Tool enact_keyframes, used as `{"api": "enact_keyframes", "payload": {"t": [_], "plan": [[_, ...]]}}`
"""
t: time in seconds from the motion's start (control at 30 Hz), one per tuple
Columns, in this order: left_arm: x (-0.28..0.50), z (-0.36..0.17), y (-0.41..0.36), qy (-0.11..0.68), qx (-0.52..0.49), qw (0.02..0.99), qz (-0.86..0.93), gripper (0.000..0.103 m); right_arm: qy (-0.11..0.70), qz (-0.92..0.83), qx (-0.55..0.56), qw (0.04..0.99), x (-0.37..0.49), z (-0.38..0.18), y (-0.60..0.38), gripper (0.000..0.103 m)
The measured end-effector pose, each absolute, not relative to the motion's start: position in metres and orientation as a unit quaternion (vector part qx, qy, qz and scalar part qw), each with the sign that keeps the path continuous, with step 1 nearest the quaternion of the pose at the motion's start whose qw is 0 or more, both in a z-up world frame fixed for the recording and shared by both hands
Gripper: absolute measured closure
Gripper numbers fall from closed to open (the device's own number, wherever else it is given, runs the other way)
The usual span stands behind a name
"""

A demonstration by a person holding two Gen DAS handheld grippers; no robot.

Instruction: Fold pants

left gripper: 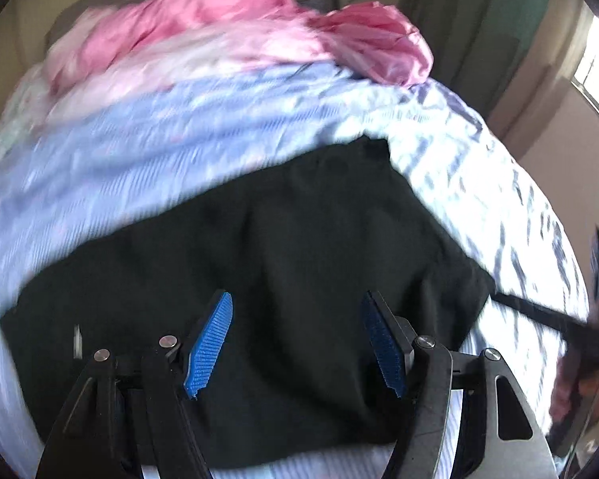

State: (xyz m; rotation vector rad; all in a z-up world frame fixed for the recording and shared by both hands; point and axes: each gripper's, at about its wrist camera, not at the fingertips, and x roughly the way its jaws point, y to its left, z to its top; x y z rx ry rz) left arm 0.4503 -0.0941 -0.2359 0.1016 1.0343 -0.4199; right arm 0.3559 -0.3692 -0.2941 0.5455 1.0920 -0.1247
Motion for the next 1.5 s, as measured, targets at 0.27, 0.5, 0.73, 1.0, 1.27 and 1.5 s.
{"api": "enact_keyframes", "payload": {"t": [0.27, 0.5, 0.73, 1.0, 1.27, 1.5], "plan": [[0.553, -0.241, -0.191, 0.471, 0.148, 0.809, -0.319, 0.037, 0.489, -0.073, 0.307, 0.813, 0.353, -0.295, -0.369, 0.060], [0.585, -0.275, -0.253, 0.484, 0.213, 0.778, -0.340, 0.037, 0.485, -0.104, 0.339, 0.799, 0.359, -0.306, -0.378, 0.060], [0.591, -0.307, -0.268, 0.494, 0.268, 0.770, -0.302, 0.099, 0.486, -0.132, 0.367, 0.782, 0.356, -0.314, -0.388, 0.059], [0.604, -0.293, -0.263, 0.458, 0.272, 0.801, -0.274, 0.099, 0.486, -0.129, 0.376, 0.778, 0.359, -0.319, -0.385, 0.060], [0.619, -0.312, -0.267, 0.484, 0.269, 0.789, -0.267, 0.098, 0.473, -0.113, 0.387, 0.783, 0.377, -0.323, -0.391, 0.060], [0.628, -0.323, -0.263, 0.518, 0.250, 0.770, -0.276, 0.050, 0.488, -0.091, 0.401, 0.770, 0.394, -0.346, -0.389, 0.080]]}}
